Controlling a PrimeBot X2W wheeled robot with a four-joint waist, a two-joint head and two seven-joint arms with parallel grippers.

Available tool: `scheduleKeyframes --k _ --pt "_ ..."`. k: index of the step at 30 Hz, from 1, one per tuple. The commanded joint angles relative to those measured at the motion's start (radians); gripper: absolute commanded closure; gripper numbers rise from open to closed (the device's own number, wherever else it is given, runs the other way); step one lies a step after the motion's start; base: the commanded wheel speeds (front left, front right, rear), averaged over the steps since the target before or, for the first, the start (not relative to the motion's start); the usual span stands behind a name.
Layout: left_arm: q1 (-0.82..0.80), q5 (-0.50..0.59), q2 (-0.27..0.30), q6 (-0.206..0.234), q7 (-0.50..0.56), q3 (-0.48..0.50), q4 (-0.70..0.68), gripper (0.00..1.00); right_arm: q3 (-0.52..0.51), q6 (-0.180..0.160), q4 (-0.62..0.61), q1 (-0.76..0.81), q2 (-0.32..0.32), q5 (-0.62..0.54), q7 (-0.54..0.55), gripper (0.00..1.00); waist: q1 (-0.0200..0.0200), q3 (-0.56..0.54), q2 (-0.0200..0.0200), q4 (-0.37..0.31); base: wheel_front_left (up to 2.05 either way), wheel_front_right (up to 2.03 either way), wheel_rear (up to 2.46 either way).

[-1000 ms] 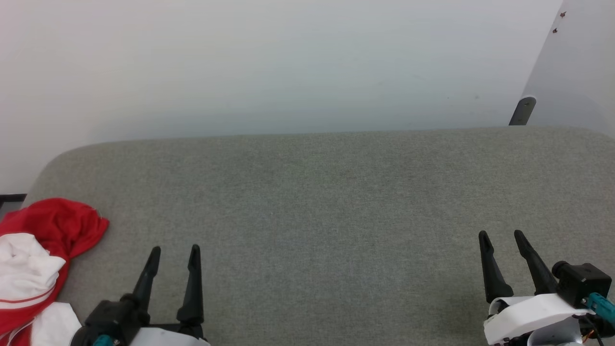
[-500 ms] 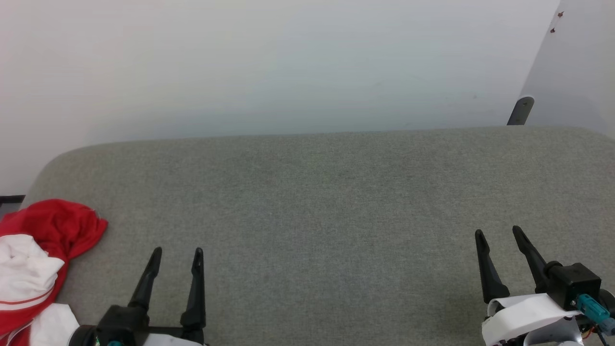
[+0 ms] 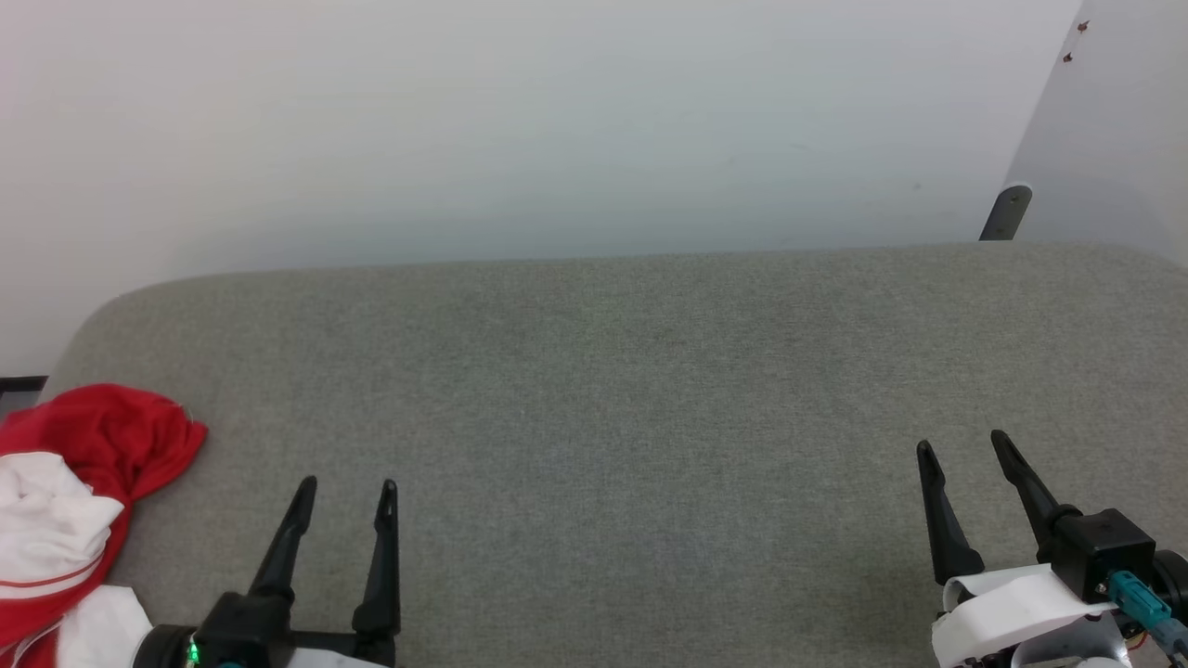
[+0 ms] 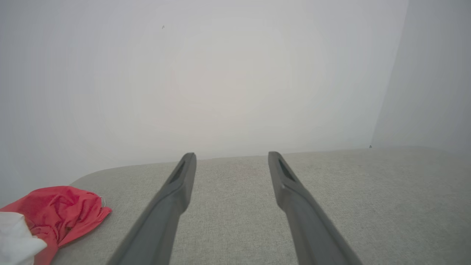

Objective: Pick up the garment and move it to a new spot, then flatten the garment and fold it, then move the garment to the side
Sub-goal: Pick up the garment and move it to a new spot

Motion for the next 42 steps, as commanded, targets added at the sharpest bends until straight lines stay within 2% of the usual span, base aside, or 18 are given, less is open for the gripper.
scheduleKeyframes --k 1,10,15,33,42 --pt "0.004 -0.004 -0.001 -0.006 0.000 0.003 0.003 0.00 0.000 0.000 -0.001 0.007 -0.004 -0.003 -0.005 0.00 -0.0001 0.000 -0.0001 0.001 0.00 0.00 0.00" --pt "-0.003 -0.010 -0.006 -0.009 0.000 0.008 0.017 0.00 -0.006 0.000 -0.005 0.011 0.000 -0.009 -0.004 0.00 -0.0001 0.000 -0.0001 0.007 0.00 0.00 0.00" --pt "-0.018 -0.029 -0.012 0.011 0.000 0.034 0.039 0.00 0.006 0.000 0.002 0.006 -0.003 0.003 -0.001 0.00 -0.0001 -0.006 -0.0001 0.040 0.00 0.00 0.00" --pt "-0.034 -0.073 0.012 0.072 0.031 0.114 0.093 0.00 0.136 0.000 0.061 -0.041 0.008 0.053 0.004 0.00 -0.0001 -0.073 -0.0001 0.339 0.00 0.00 0.00" --pt "-0.040 -0.111 0.005 0.074 0.071 0.121 0.073 0.00 0.163 0.000 0.098 -0.060 0.012 0.071 -0.010 0.00 -0.0001 -0.081 -0.0001 0.422 0.00 0.00 0.00"
